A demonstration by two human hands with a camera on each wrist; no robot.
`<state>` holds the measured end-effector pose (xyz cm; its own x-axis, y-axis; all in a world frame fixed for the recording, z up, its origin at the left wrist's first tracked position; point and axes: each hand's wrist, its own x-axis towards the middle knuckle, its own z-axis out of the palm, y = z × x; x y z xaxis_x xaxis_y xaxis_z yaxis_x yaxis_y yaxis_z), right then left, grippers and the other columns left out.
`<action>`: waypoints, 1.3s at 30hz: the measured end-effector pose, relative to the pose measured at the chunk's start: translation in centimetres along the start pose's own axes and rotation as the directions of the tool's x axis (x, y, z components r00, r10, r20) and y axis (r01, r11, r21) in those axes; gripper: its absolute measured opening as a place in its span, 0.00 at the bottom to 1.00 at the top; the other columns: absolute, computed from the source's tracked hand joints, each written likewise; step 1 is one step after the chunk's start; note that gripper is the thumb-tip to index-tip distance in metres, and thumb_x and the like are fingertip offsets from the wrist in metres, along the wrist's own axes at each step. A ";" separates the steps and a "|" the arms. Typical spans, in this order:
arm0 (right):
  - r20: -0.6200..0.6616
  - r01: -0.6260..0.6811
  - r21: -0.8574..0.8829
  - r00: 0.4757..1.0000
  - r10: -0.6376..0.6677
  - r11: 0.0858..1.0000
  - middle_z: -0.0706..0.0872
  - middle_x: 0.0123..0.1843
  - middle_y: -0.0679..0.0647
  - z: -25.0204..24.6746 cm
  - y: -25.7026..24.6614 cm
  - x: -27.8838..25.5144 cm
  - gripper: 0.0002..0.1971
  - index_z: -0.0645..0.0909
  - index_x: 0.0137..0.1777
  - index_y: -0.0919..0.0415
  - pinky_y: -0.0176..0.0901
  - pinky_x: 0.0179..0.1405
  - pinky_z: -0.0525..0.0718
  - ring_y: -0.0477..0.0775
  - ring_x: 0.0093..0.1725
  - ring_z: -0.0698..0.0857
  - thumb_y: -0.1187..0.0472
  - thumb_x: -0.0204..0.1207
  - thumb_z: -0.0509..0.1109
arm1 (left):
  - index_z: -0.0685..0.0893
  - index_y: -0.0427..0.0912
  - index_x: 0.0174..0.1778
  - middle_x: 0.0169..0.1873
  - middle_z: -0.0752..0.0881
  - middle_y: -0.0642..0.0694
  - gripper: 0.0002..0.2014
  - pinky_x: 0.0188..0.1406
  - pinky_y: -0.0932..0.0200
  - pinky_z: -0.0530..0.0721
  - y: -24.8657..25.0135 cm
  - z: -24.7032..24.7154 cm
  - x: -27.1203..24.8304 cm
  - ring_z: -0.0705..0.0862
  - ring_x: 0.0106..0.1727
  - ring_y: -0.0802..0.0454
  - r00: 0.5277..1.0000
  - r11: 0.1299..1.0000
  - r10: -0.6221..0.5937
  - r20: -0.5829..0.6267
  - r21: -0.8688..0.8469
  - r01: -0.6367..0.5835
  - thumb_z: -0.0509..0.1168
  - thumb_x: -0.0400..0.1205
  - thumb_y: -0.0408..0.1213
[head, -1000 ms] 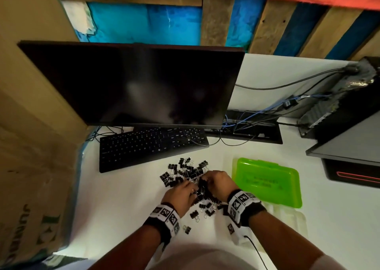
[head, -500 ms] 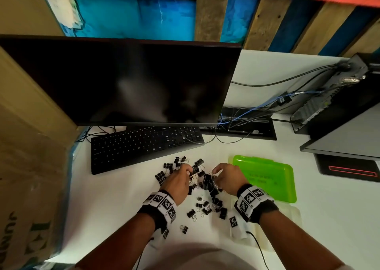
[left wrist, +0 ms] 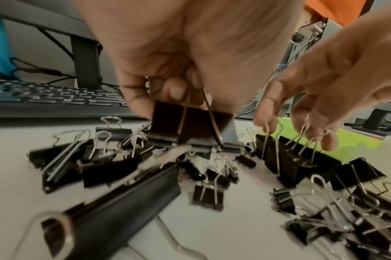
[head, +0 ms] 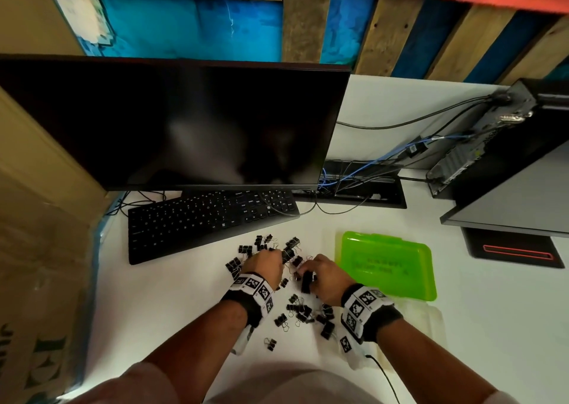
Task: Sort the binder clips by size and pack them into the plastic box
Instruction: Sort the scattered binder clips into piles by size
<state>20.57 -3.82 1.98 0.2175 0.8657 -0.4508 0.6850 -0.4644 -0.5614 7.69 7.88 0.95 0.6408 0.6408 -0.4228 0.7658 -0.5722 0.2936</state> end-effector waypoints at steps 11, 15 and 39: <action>-0.133 -0.007 0.098 0.991 0.020 0.995 0.87 0.49 0.60 -0.6 -0.3 -0.3 0.15 0.83 0.56 0.58 0.39 0.47 0.80 0.58 0.47 0.85 0.69 0.72 0.62 | 0.79 0.52 0.52 0.49 0.87 0.46 0.08 0.47 0.52 0.84 0.7 0.1 0.2 0.85 0.48 0.43 0.993 0.992 0.112 -0.024 0.060 -0.111 0.56 0.82 0.42; -0.243 -0.044 0.213 0.965 0.097 0.976 0.86 0.37 0.52 -1.9 0.9 -0.5 0.16 0.82 0.54 0.58 0.23 0.31 0.75 0.45 0.30 0.80 0.73 0.73 0.60 | 0.76 0.51 0.46 0.41 0.87 0.49 0.06 0.38 0.55 0.82 1.2 -0.4 -0.5 0.84 0.39 0.46 0.985 0.991 0.122 -0.125 -0.038 -0.127 0.54 0.82 0.45; -0.130 0.263 0.344 0.964 -0.232 0.901 0.87 0.41 0.47 2.7 -9.3 -1.2 0.11 0.83 0.52 0.55 0.31 0.39 0.85 0.50 0.39 0.88 0.70 0.76 0.66 | 0.74 0.47 0.45 0.29 0.79 0.50 0.01 0.32 0.60 0.72 -9.1 0.6 -12.5 0.76 0.29 0.53 0.882 0.844 -0.252 -0.397 -0.537 -0.001 0.60 0.82 0.38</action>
<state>12.05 -1.02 5.87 0.1415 0.9665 -0.2143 0.4354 -0.2552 -0.8633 -7.33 4.79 2.98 0.3937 0.9131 -0.1063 0.6746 -0.2085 0.7081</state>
